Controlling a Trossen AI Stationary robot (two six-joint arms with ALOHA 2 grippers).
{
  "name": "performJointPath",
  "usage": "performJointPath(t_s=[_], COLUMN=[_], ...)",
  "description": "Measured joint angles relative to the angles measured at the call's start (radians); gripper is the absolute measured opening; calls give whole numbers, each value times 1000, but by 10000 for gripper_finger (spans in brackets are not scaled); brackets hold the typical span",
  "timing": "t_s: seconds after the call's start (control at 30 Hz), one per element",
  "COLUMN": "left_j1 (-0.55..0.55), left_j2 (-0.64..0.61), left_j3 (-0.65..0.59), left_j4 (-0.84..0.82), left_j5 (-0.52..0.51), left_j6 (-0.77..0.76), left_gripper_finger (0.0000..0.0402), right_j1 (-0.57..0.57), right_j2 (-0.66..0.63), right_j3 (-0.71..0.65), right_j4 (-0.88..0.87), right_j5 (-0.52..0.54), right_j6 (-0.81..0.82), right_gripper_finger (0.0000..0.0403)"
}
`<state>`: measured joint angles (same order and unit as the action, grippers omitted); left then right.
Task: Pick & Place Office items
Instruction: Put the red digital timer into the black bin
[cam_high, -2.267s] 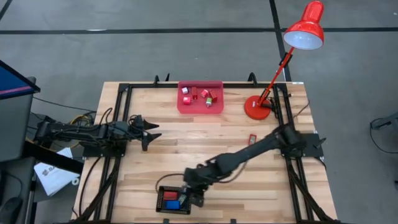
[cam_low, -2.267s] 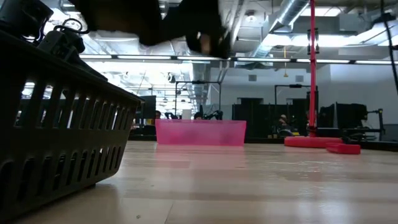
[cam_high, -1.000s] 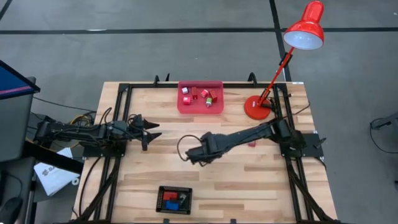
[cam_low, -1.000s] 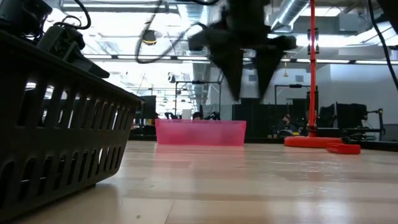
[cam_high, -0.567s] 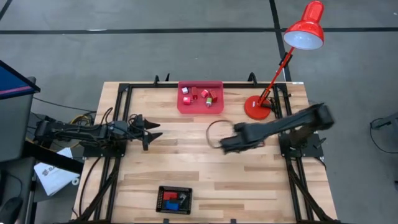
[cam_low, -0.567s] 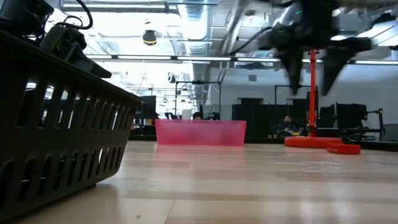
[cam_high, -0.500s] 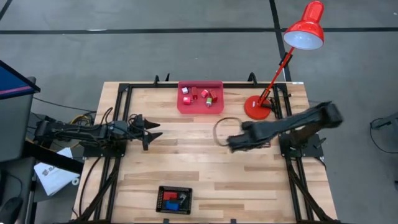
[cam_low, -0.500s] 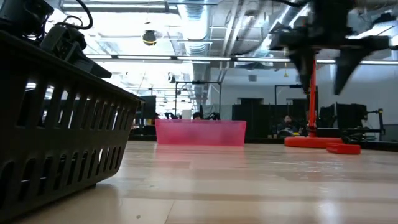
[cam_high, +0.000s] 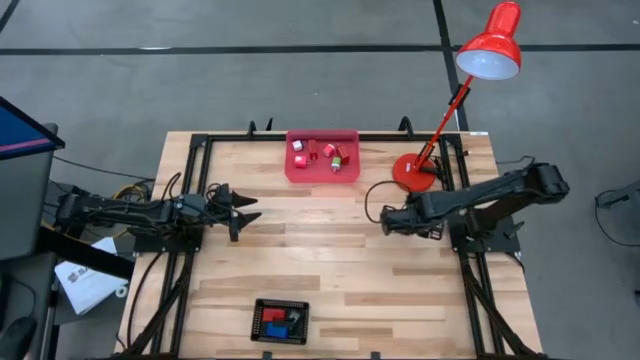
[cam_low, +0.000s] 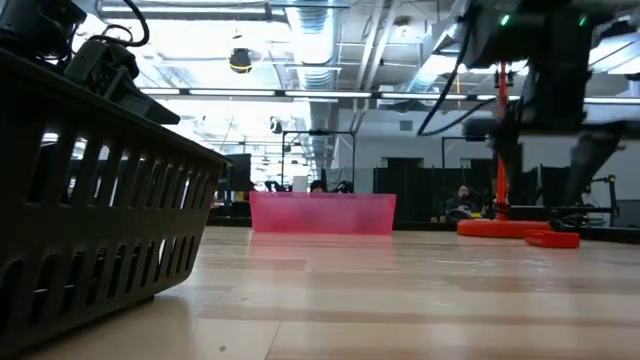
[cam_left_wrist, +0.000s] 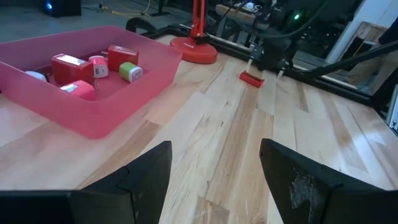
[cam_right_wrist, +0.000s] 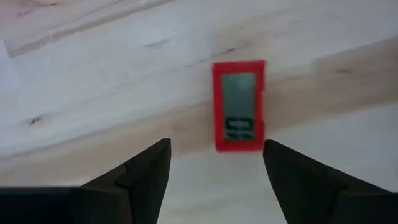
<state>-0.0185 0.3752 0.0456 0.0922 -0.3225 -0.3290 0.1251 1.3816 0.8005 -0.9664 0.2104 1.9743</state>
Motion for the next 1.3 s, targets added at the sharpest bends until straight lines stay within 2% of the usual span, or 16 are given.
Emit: performJointPath(t_s=[0.23,0.43,0.77,0.87,1.3], left_j1=[0,0,0,0,0], left_j2=[0,0,0,0,0], left_j3=[0,0,0,0,0], left_j4=[1,6,14,14,19], left_j5=[1,4,3,3,0], left_j6=[0,0,0,0,0], left_gripper_finger=[241,241,241,241,241], right_j1=[-55,-33,44,35,-29], right_j2=[45,15,-35,-35,-8], right_j3=[-75,-88,-87,-89,-149], right_j4=[175,168,58,30,177], right_j5=[-4,-7,-30,-29,-26], right_j6=[-45,-43,44,46,23], right_gripper_finger=[250,250,250,250,250])
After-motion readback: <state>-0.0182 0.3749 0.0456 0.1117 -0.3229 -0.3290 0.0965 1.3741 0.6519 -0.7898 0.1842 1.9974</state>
